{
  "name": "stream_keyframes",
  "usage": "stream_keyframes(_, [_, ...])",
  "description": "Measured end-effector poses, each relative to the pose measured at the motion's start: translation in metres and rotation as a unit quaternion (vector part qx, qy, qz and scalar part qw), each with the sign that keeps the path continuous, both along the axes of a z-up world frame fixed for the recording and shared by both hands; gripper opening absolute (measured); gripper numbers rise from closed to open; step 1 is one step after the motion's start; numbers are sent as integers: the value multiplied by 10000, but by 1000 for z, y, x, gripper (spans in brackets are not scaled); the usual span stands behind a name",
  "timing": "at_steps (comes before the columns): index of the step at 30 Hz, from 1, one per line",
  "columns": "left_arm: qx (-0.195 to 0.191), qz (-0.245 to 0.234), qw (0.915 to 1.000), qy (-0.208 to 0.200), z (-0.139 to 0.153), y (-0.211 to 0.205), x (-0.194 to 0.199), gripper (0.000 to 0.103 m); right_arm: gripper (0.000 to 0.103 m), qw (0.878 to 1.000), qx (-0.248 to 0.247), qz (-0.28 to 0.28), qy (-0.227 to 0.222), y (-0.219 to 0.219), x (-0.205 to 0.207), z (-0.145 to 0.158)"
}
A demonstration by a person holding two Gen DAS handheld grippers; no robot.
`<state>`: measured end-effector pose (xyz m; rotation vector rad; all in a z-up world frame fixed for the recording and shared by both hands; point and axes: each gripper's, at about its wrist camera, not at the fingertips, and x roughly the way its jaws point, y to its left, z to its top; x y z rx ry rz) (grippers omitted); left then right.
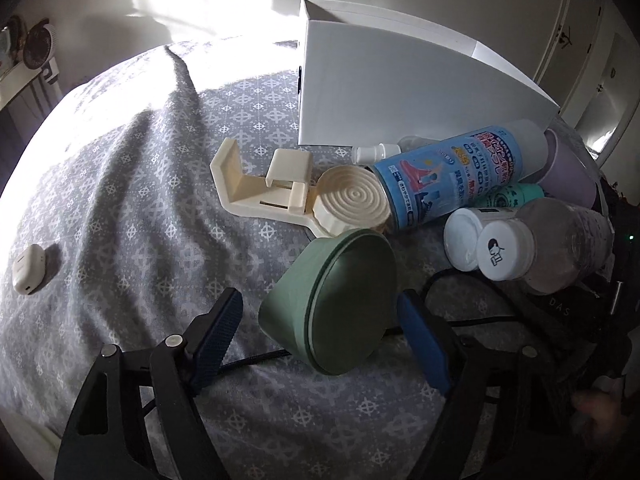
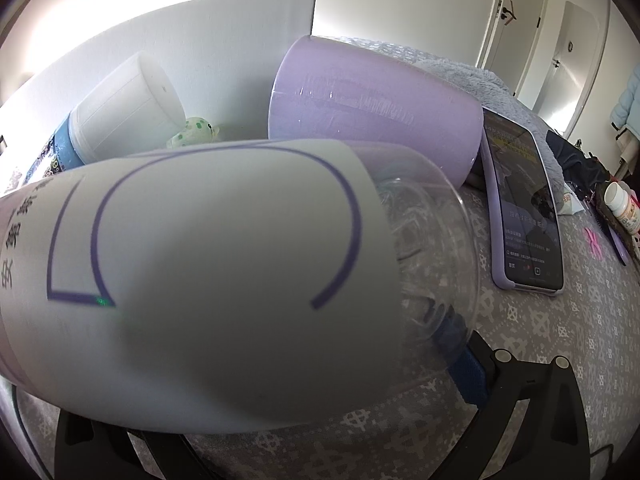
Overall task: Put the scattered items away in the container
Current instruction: 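Move the open left tool onto the mint-green cup, then close the left tool on the mint-green cup's rim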
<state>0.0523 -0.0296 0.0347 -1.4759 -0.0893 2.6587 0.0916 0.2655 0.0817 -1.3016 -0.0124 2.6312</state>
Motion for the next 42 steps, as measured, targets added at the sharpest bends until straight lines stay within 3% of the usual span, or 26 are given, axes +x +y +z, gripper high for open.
stream_keyframes(1, [-2,30,10000,-82,-4,-1,-3,68,103,10000,-1,0,0,1,0,0])
stream_keyframes(6, [-69,126,9999,-73,-8,-4,-11,61,103,10000,-1,0,0,0,0,0])
stream_keyframes(11, [87,31,10000,0,-7,-2,-10,38,103,10000,1,0,1,0,0,0])
stream_keyframes(27, [-123,18,9983,574,-11,0,8,38,103,10000,17,-4,-2,0,0,0])
stream_keyframes(31, [24,76,9983,570,-15,1,4,41,103,10000,16,-5,0,0,0,0])
stream_keyframes(42, [-111,10,9981,605,-18,8,3,46,103,10000,18,-1,-2,-1,2,0])
